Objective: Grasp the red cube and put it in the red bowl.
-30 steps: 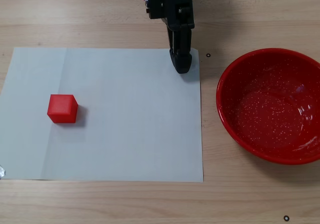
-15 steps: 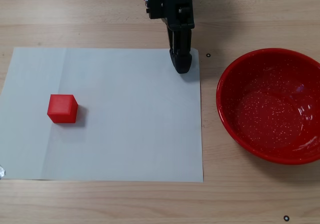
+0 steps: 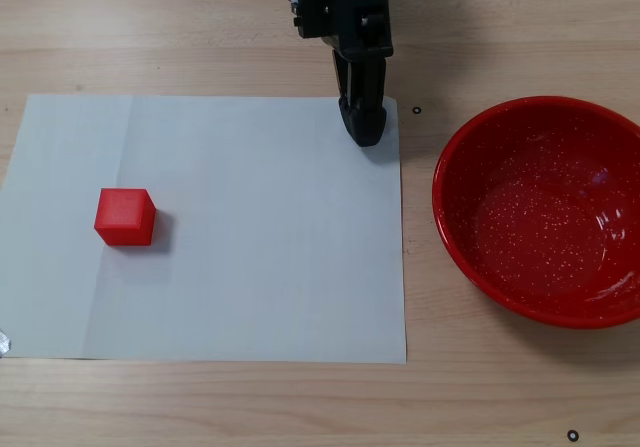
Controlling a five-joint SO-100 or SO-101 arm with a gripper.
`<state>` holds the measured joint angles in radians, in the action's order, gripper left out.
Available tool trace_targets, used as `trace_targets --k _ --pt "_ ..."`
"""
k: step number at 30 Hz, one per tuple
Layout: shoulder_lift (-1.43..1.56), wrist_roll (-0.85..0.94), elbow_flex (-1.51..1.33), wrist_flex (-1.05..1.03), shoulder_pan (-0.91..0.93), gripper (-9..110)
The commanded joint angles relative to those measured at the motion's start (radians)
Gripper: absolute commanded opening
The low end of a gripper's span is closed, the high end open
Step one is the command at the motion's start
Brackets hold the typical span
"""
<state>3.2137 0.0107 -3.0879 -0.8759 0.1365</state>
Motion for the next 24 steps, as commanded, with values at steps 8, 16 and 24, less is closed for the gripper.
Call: trace_targets --k 8,16,24 --pt "-0.184 -0.044 0.202 -0.023 -0.038 0" --pt "-0.310 -0.143 0.357 -0.143 -0.117 0" --pt "-0.488 -0.192 0.555 -0.196 -0.210 0"
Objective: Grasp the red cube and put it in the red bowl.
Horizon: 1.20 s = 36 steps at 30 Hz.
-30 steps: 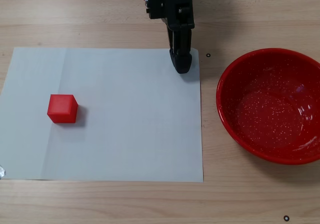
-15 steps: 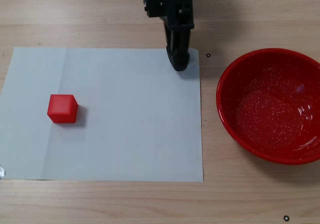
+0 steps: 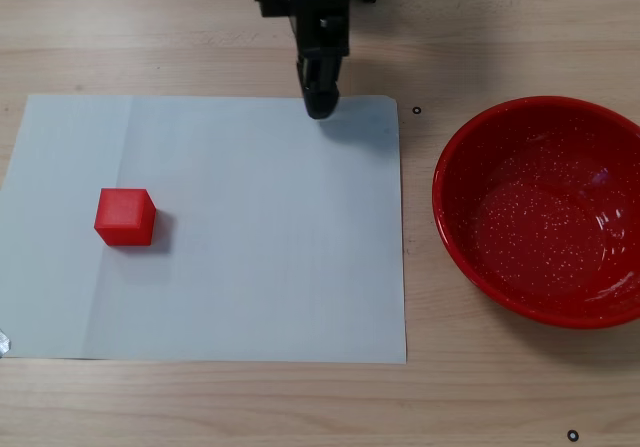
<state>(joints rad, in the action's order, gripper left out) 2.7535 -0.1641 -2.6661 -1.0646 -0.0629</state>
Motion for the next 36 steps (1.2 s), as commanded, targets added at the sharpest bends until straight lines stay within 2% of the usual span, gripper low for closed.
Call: trace_targets --k 1,23,29,36 --pt "-0.055 -0.017 0.167 -0.021 -0.020 0" --pt "-0.716 -0.075 1.103 -0.405 -0.178 0" --pt "-0.882 -0.130 1.290 -0.468 -0.236 4" --pt "-1.048 -0.192 1.473 -0.509 -0.296 3"
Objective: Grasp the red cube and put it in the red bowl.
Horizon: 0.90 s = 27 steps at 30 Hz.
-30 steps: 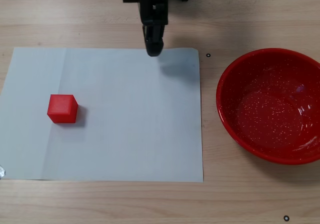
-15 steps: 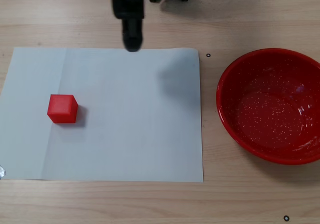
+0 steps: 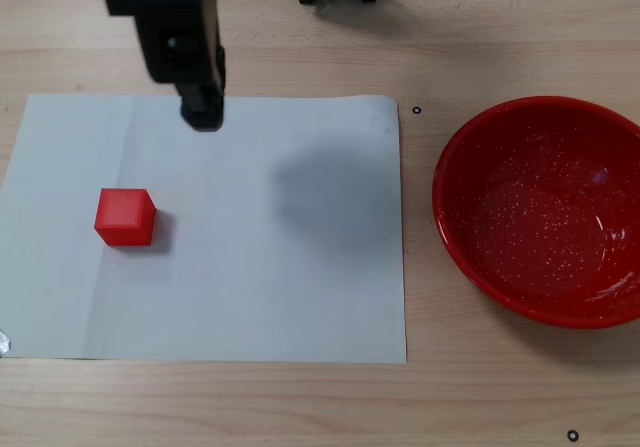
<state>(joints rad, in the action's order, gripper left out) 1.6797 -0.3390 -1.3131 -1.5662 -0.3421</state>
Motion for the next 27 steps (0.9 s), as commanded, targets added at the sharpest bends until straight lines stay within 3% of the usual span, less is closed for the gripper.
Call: trace_targets --k 1,20,27 --pt "0.003 -0.023 0.149 -0.015 -0.021 2" --pt "-0.351 -0.121 0.650 -0.150 -0.097 0" --pt "-0.454 -0.126 0.773 -0.187 -0.112 7"
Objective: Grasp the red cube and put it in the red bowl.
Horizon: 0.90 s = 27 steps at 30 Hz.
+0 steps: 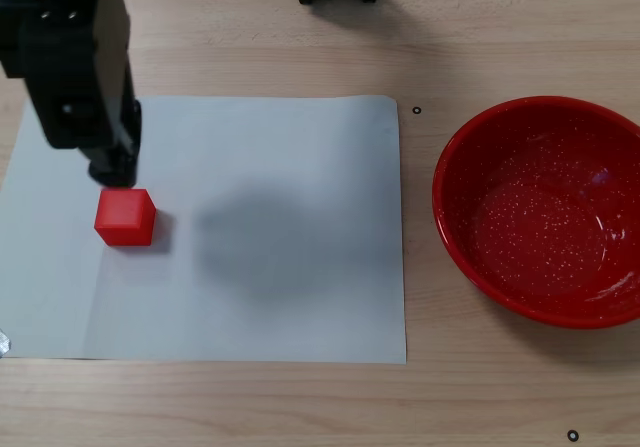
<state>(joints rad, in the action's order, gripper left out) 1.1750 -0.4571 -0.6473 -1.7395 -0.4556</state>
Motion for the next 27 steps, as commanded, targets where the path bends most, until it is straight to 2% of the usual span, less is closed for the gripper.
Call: trace_targets --k 1,15,27 --pt "0.041 -0.006 0.117 -0.015 0.000 8" --pt "-0.086 0.031 0.245 -0.002 -0.015 31" --pt "-0.183 0.040 0.314 -0.006 -0.026 44"
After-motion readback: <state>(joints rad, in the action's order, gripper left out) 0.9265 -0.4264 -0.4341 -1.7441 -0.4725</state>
